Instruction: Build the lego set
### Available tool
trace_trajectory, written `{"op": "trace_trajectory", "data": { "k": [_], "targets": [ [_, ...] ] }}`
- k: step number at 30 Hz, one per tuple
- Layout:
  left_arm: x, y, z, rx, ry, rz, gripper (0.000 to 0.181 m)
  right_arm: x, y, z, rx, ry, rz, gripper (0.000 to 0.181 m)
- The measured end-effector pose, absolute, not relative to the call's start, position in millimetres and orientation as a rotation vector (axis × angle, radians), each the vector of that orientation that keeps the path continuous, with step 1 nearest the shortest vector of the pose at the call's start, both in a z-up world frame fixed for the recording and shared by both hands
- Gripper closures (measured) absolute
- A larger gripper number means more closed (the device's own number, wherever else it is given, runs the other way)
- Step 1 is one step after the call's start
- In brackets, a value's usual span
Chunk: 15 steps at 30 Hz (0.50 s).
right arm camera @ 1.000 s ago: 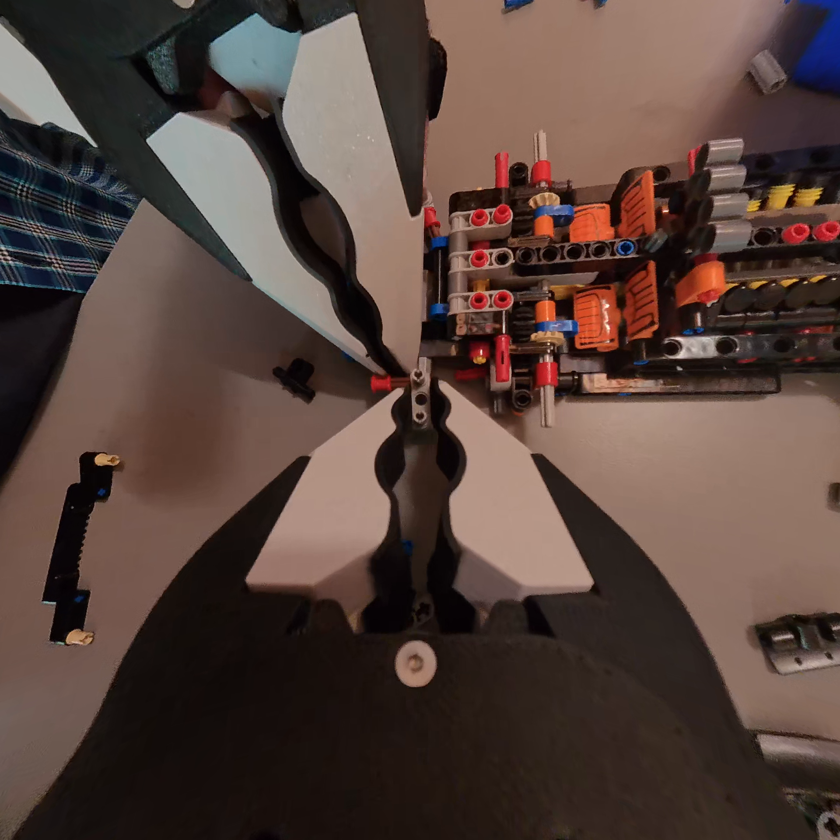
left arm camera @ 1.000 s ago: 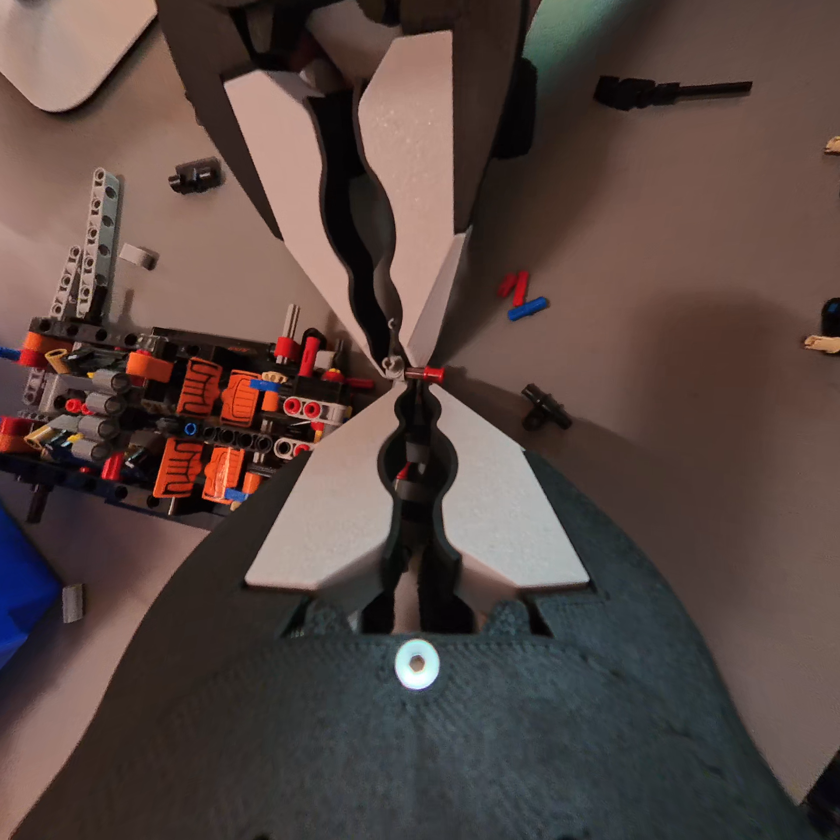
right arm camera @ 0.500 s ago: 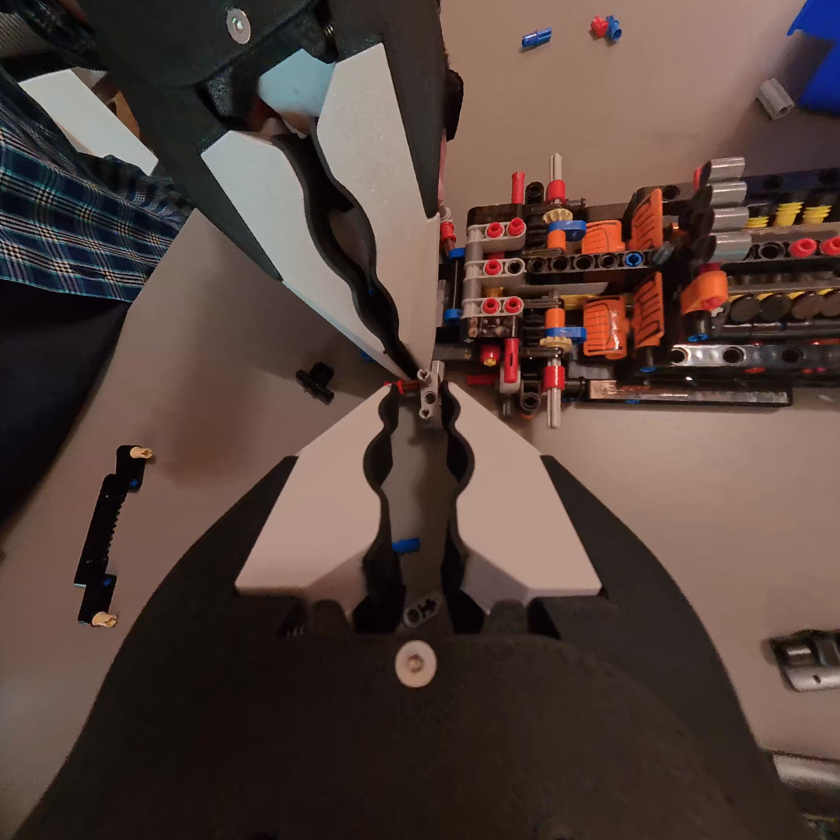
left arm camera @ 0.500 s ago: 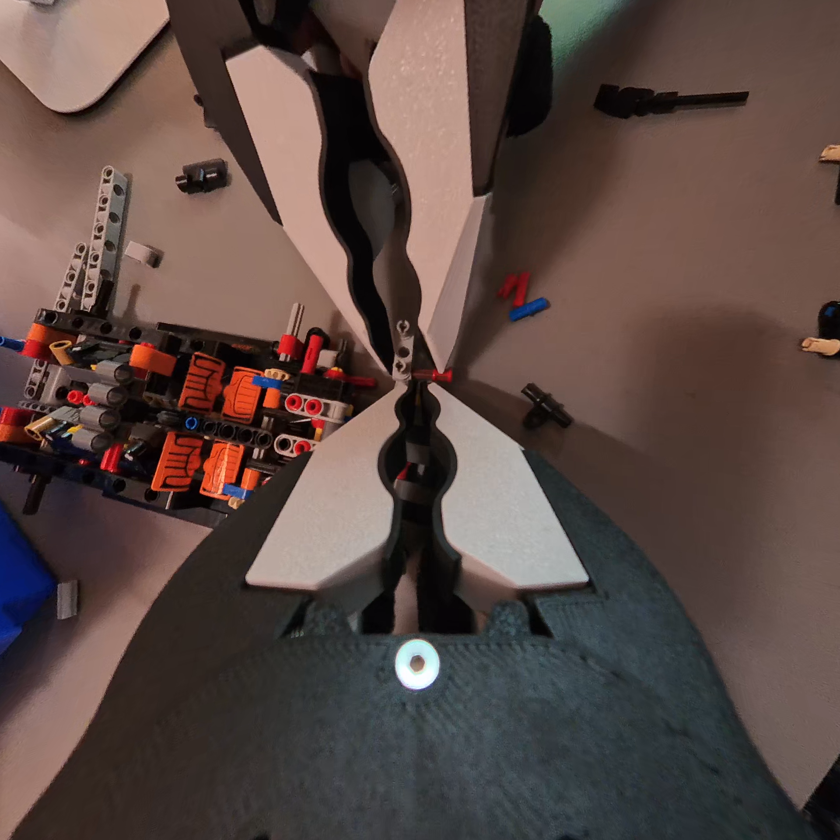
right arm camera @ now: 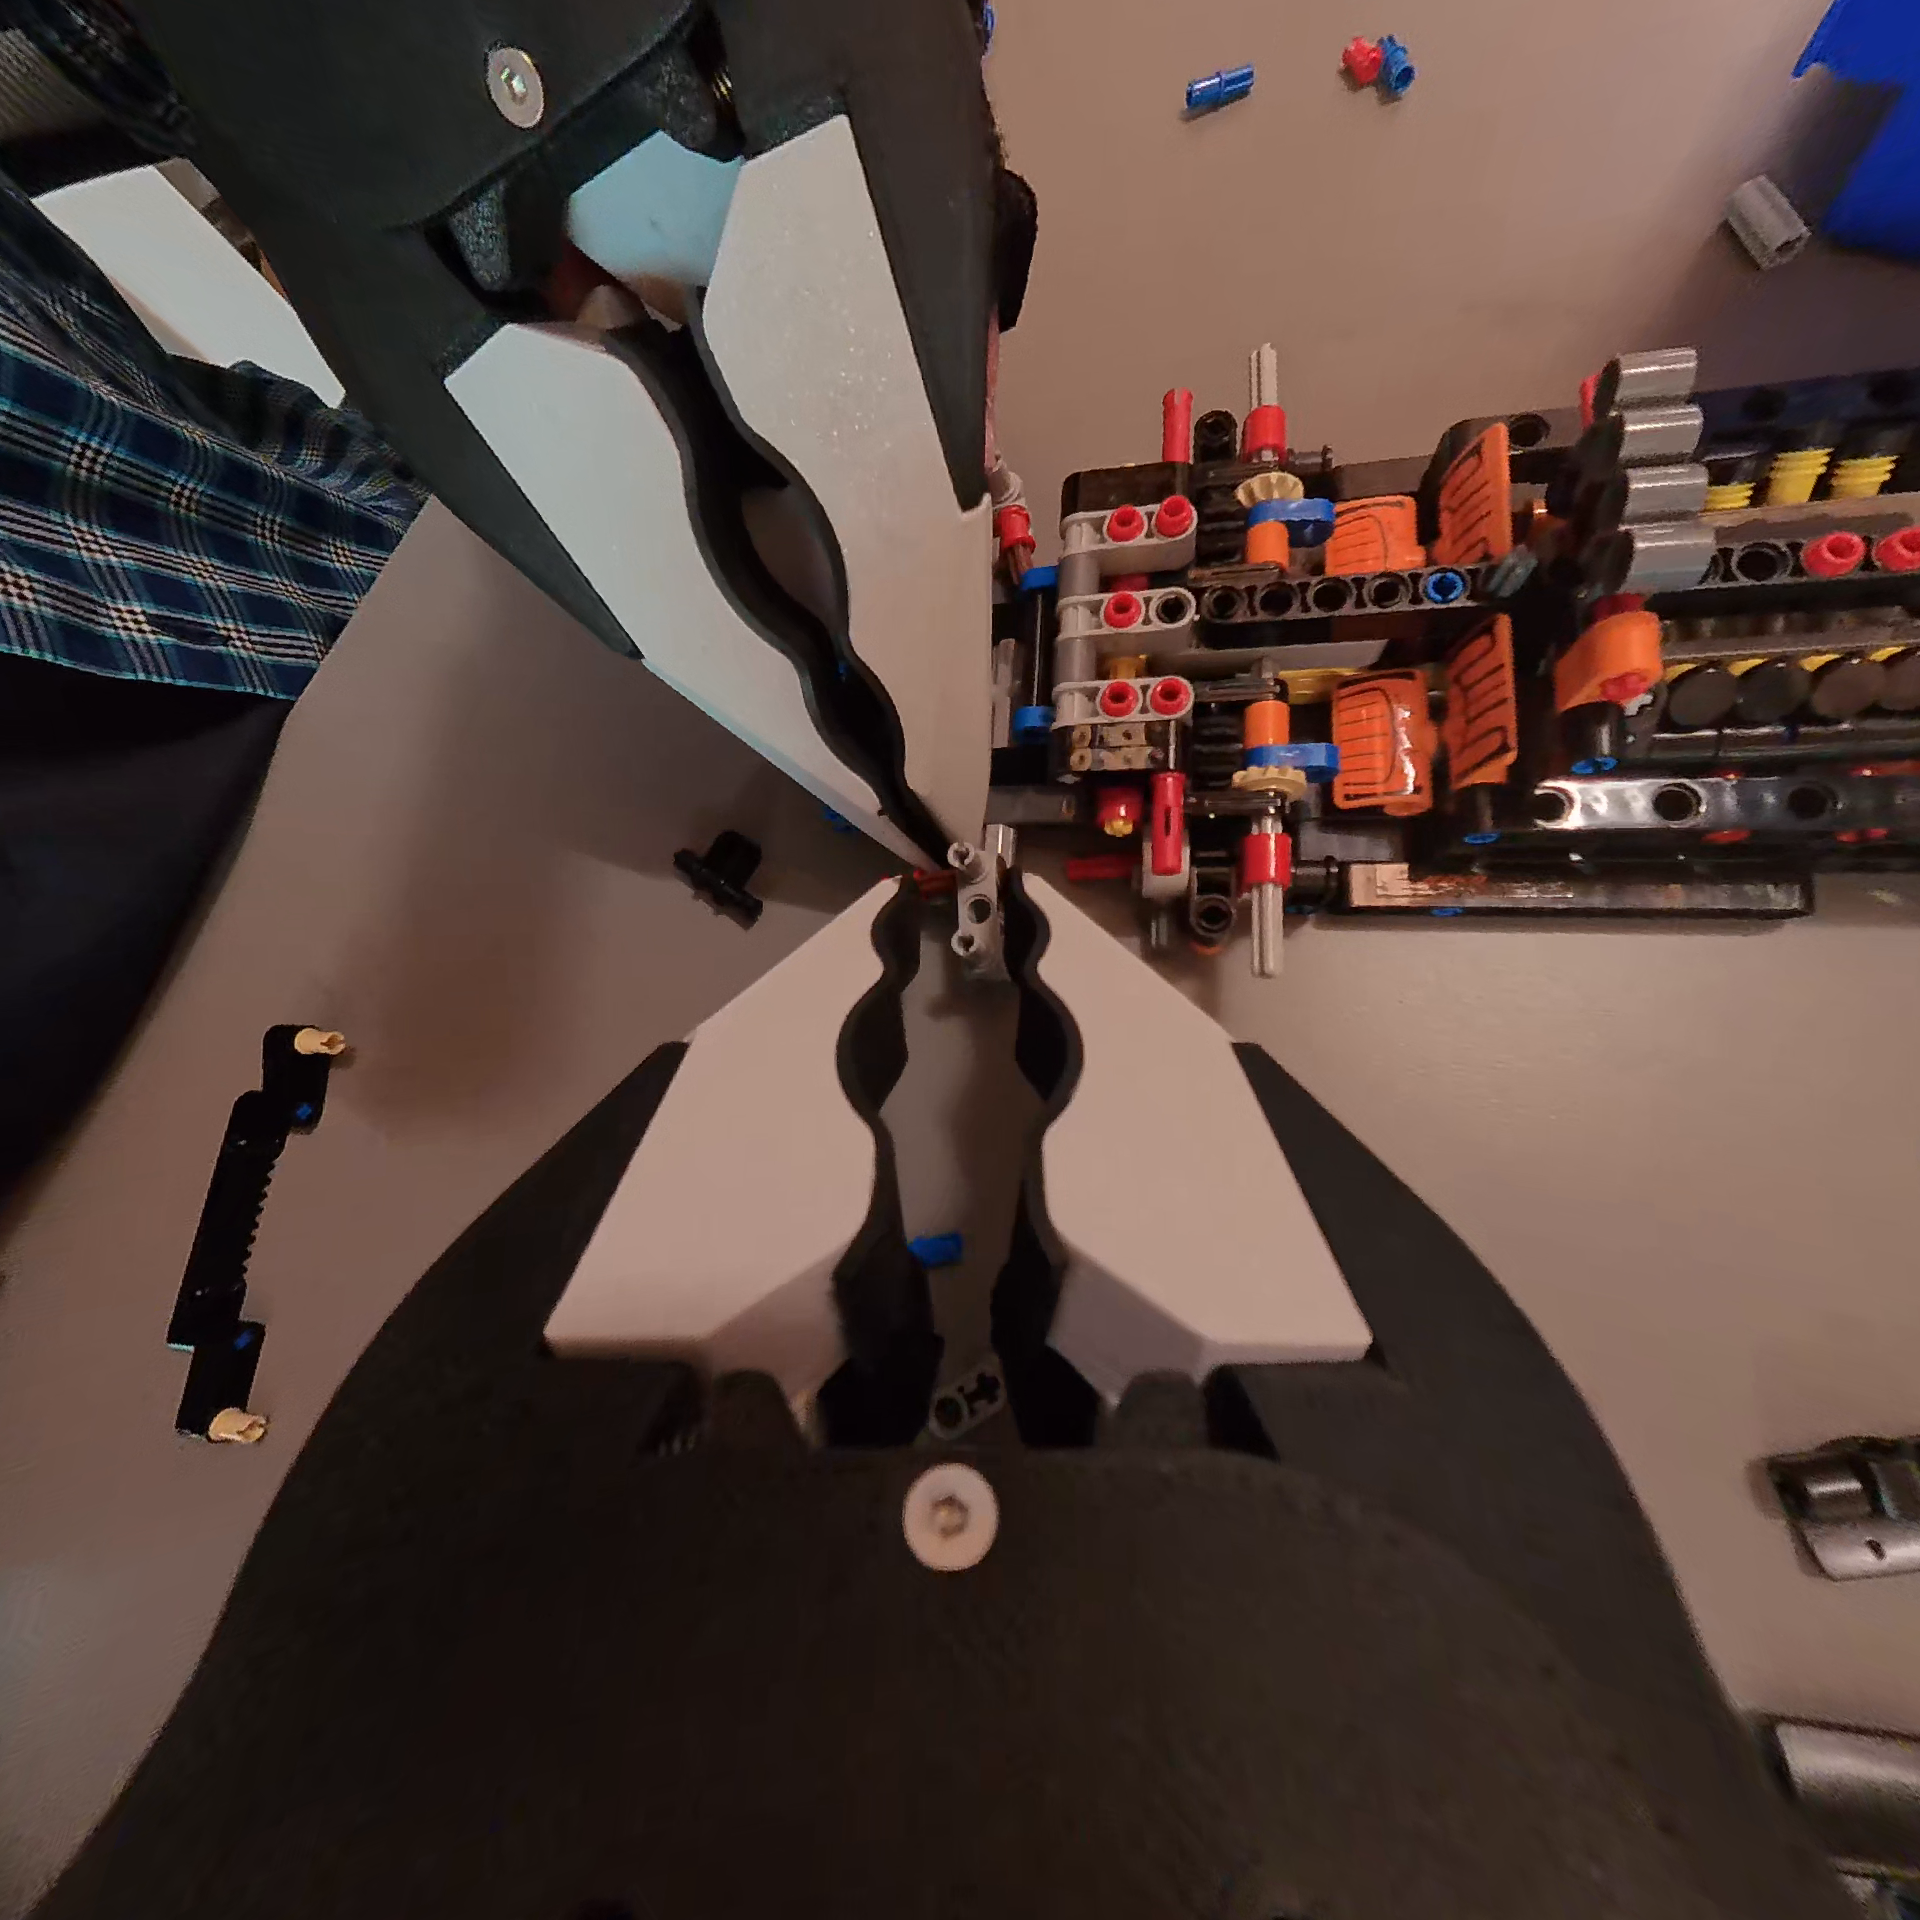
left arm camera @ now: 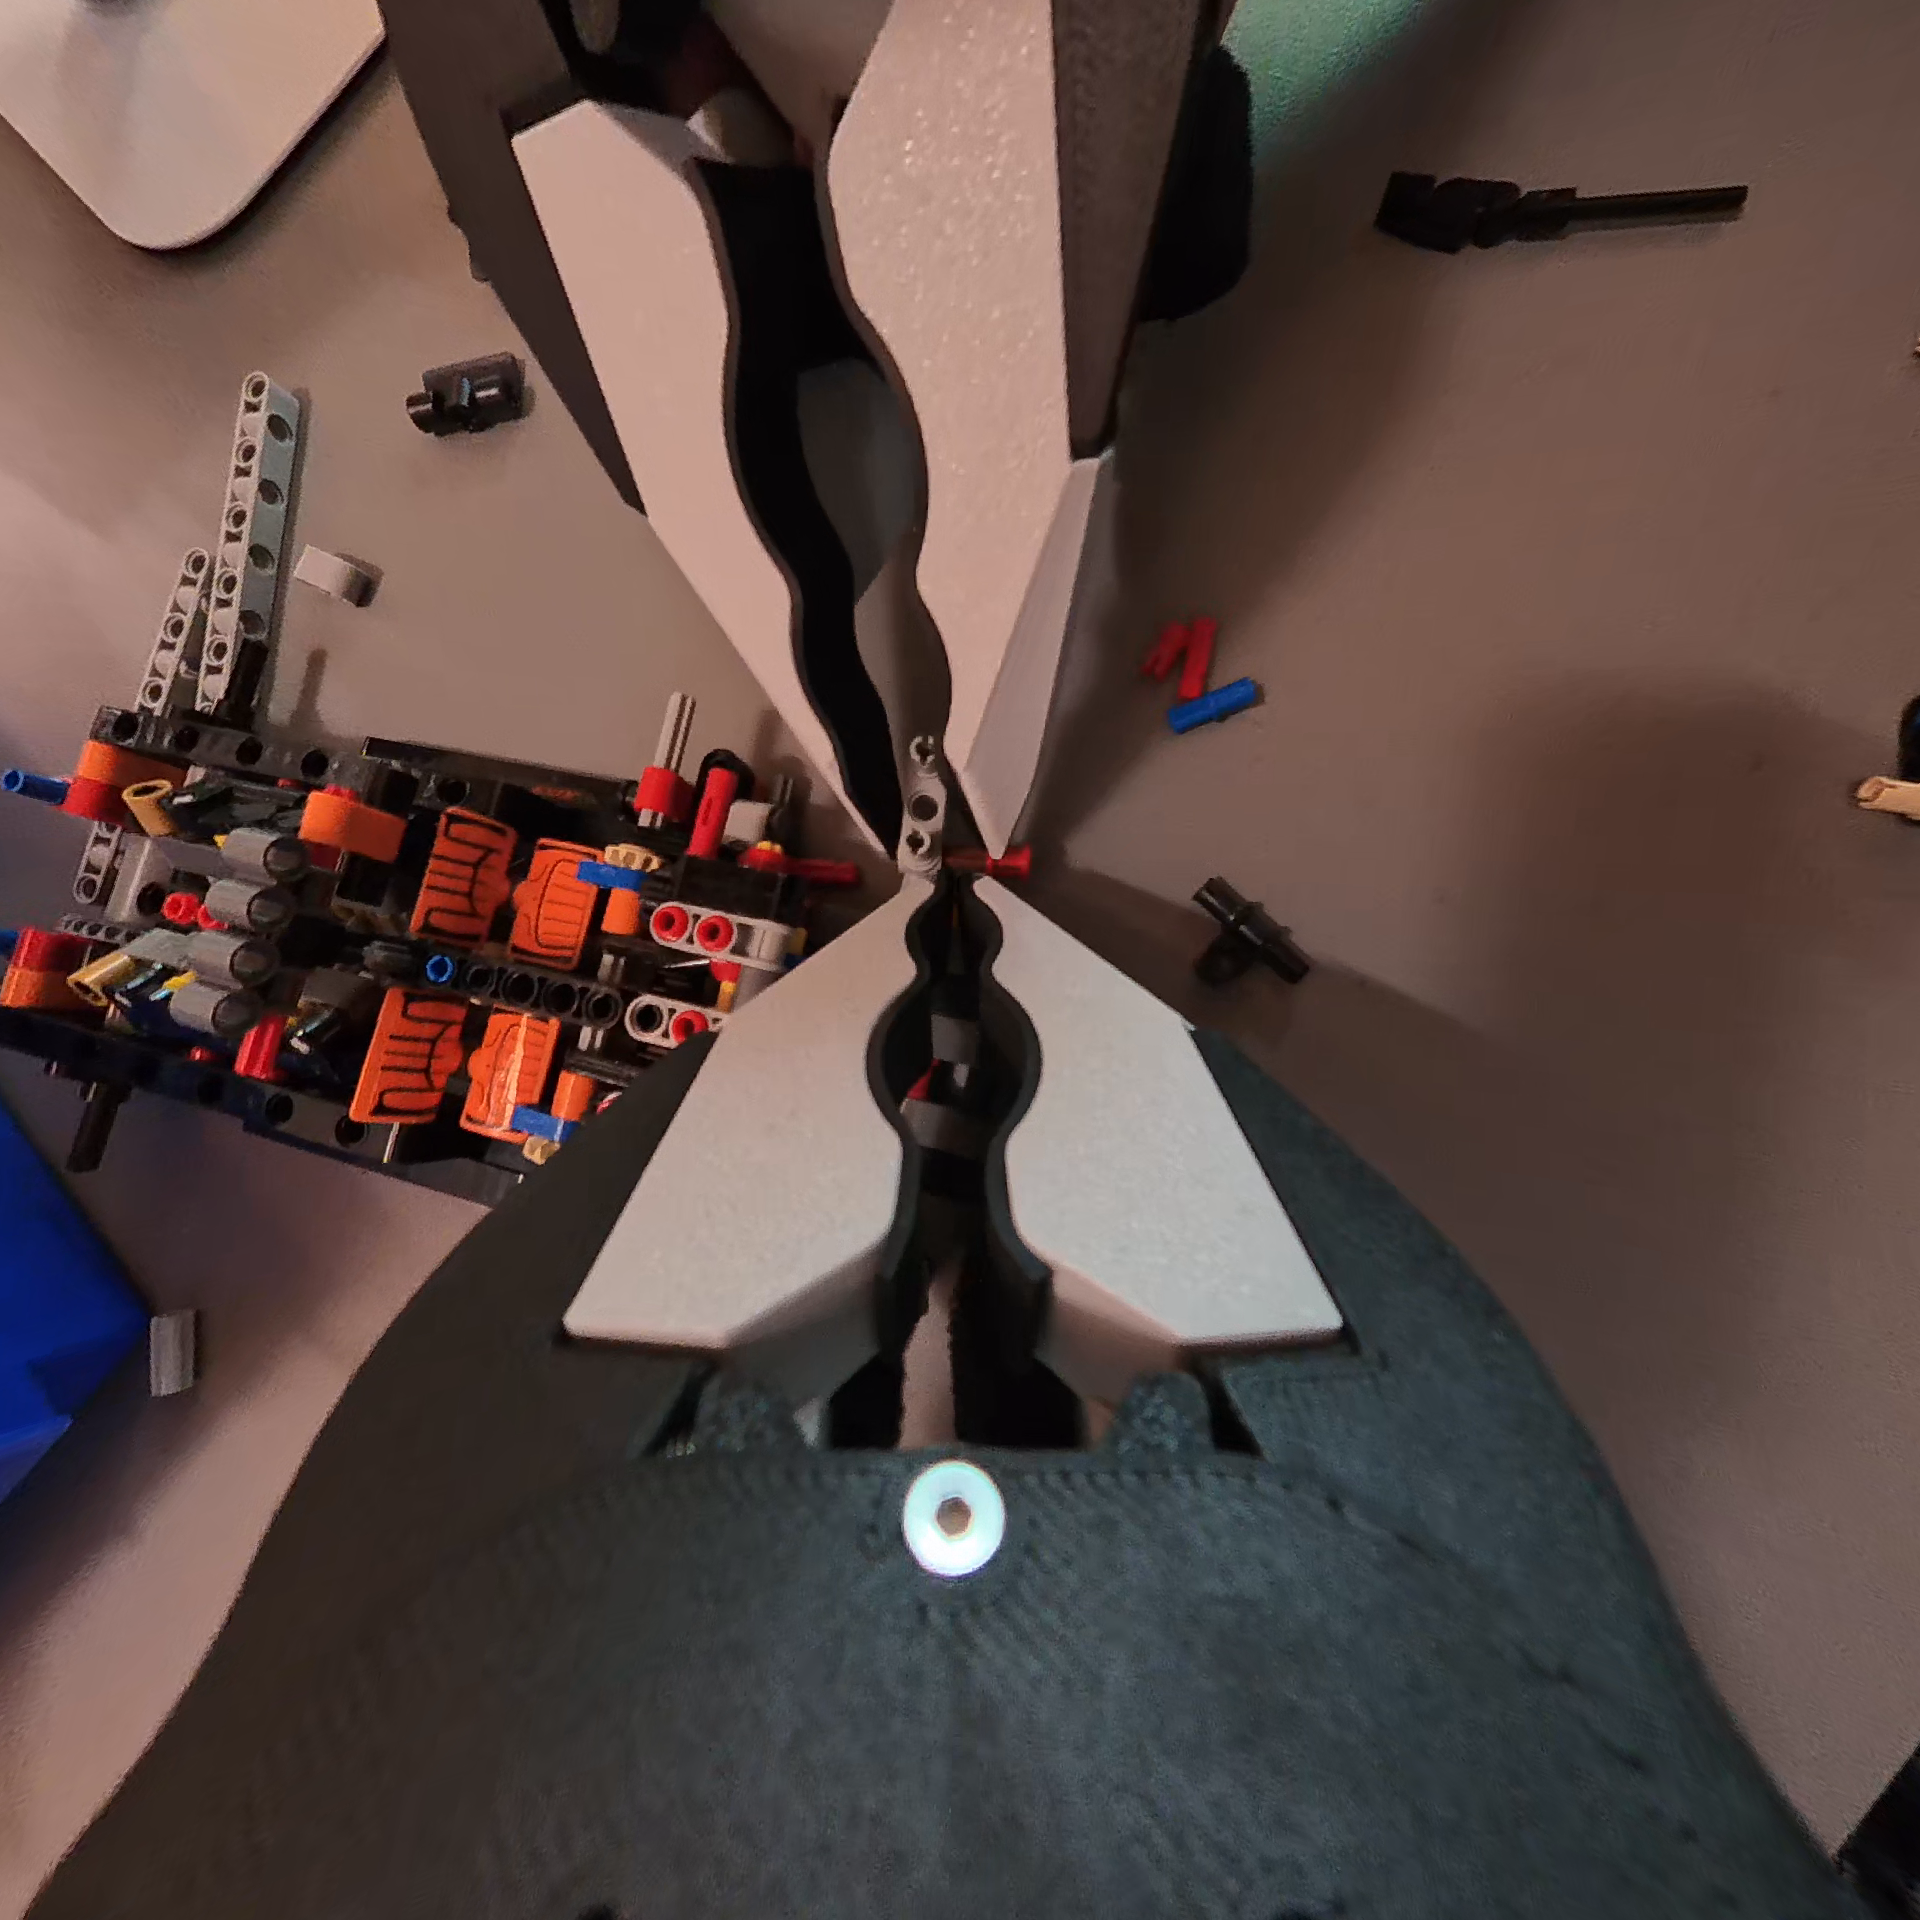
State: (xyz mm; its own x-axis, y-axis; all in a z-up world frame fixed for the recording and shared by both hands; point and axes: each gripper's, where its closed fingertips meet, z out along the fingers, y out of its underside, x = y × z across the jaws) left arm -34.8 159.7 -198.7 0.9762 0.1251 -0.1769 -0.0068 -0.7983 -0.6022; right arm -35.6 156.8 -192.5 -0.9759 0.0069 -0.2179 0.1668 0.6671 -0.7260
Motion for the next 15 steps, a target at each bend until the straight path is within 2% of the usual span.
{"op": "trace_trajectory", "data": {
  "k": [1, 15],
  "targets": [
    [-34.7, 159.9, -198.6, -2.481, -0.084, 0.273, 0.181, -35.6, 156.8, -192.4, 0.142, 2.685, -1.199, 0.167],
    [-35.0, 160.4, -198.5, -2.477, -0.103, 0.225, 0.181, -35.7, 157.2, -192.6, 0.125, 2.671, -1.202, 0.169]
  ]
}}
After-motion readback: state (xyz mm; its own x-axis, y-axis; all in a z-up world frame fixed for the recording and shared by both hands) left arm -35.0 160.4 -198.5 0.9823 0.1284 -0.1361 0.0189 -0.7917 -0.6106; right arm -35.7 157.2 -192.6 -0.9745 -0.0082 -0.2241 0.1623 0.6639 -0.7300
